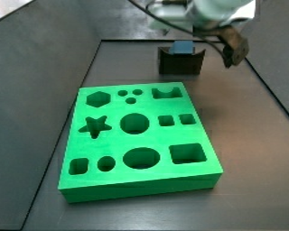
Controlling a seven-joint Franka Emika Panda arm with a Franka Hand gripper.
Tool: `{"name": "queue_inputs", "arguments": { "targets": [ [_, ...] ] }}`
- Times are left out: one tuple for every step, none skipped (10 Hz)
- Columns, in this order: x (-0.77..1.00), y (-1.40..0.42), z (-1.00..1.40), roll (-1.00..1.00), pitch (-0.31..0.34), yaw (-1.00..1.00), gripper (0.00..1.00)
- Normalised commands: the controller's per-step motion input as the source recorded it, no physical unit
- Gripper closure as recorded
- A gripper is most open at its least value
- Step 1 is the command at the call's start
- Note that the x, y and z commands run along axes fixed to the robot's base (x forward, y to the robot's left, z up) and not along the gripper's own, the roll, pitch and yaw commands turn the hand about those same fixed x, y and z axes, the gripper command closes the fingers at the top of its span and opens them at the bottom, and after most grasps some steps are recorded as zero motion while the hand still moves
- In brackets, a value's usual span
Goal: Pick up the rectangle object. Move up. Place the rectangle object on the fixture. Regrasp the rectangle object. Move to above the board. Insert the rectangle object.
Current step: Regrasp the rectangle object.
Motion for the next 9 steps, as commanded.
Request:
{"name": "queue_inputs", "arguments": {
  "targets": [
    [0.10,0.03,-0.94,0.07,-0.089,-0.05,0.00],
    [0.09,0.02,-0.74,0.07,-0.051,-0.06,0.00],
    [0.08,0.01,-0.59,0.07,-0.027,-0.06,0.00],
    [0.08,0.01,-0.45,0.07,-0.004,-0.05,0.00],
    [0.08,0.00,-0.32,0.06,0.014,-0.03,0.00],
    [0.03,-0.01,-0.20,0.05,0.032,-0.01,0.00],
    [0.01,-0.01,-0.18,0.05,0.026,0.00,0.00],
    [0.02,-0.01,-0.18,0.05,0.026,0.01,0.00],
    [0.02,-0.01,-0.18,0.05,0.026,0.01,0.00]
  ]
}}
